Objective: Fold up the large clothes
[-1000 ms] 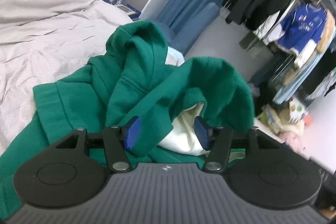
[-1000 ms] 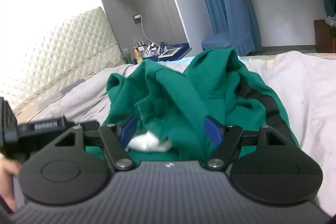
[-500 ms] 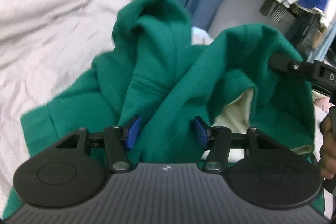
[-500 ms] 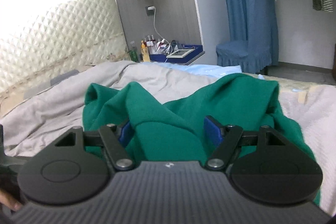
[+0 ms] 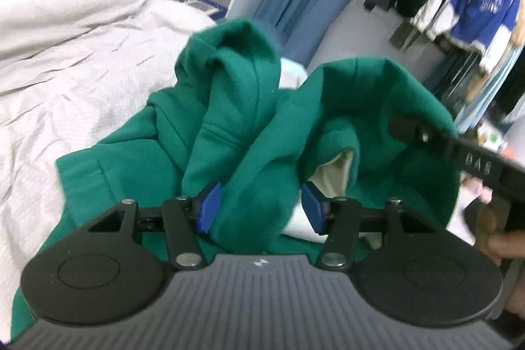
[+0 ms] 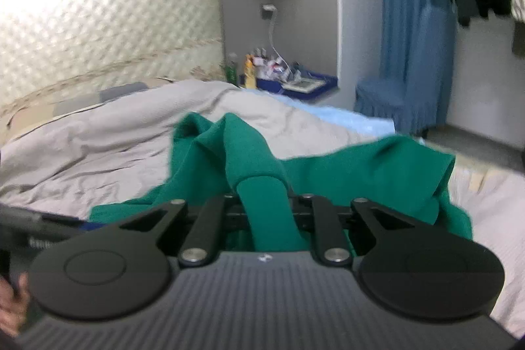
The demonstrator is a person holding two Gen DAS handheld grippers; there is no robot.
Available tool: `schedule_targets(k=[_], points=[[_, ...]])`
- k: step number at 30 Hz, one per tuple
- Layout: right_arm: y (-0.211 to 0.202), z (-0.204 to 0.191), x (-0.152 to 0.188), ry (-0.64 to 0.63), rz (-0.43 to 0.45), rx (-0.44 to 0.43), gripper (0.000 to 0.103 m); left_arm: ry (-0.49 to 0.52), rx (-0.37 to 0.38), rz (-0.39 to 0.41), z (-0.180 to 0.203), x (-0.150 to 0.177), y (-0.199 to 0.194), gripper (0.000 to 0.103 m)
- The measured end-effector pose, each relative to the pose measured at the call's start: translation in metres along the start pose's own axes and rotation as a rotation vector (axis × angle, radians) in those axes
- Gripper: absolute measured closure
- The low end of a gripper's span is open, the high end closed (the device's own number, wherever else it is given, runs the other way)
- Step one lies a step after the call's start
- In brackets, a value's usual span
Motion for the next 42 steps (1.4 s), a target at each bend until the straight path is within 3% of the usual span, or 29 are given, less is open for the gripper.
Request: schedule_targets(k=[7,11,14,16,20,21,23,25,30,35,38,42], points=[[-0.060,-0.042,0.007,-0.108,0.045,-0.041,0.086,-0.122,0.055,0.082,-0.012,-0.006,-0.061,0.043],[-0.074,-0.079,0.055,-0.200,-0.047,-0.071,0.086,-0.186,0.055,0.090,-0.019,0.011,-0.090,0.042],[-0.073,-0.096,0.096,-0.244,-0.168,-0.083,0.086,-0.206,0.052,0.083,-0.021,0.020,-0.100,0.042],[-0.068,-0.101,0.121,-0.273,-0.267,-0.068,0.084,-0.195,0.049,0.082,-0.018,0.022,-0.100,0.041],[-0.067,-0.100,0.136,-0.256,-0.327,-0.034,0.074,-0.116,0.037,0.080,-0.005,0.024,-0.094,0.040],[-0.068,-0.100,0.133,-0.240,-0.325,-0.035,0.072,-0.109,0.030,0.071,-0.004,0.026,-0.090,0.040],[-0.074,-0.097,0.127,-0.173,-0.320,-0.081,0.050,-0.112,0.013,0.059,-0.006,0.028,-0.083,0.040],[-0.080,-0.096,0.121,-0.103,-0.311,-0.132,0.039,-0.121,-0.014,0.089,-0.009,0.026,-0.083,0.040],[-0.100,-0.078,0.112,0.015,-0.262,-0.173,0.038,-0.178,0.027,0.155,-0.015,0.017,-0.096,0.039],[-0.107,-0.048,0.093,0.225,-0.181,-0.179,0.030,-0.236,0.018,0.097,-0.026,0.019,-0.081,0.035],[-0.108,-0.021,0.083,0.373,-0.124,-0.195,0.030,-0.278,0.016,0.062,-0.034,0.021,-0.067,0.035],[-0.097,0.014,0.085,0.493,-0.101,-0.097,0.029,-0.270,0.008,0.045,-0.035,0.017,-0.046,0.035]])
Point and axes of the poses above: each gripper's, at about its wrist camera, not at the fingertips, and y roughly the way its jaws point, z to its right, x to its underside, the point moved 6 cm from there along y, roughly the way its jaws point
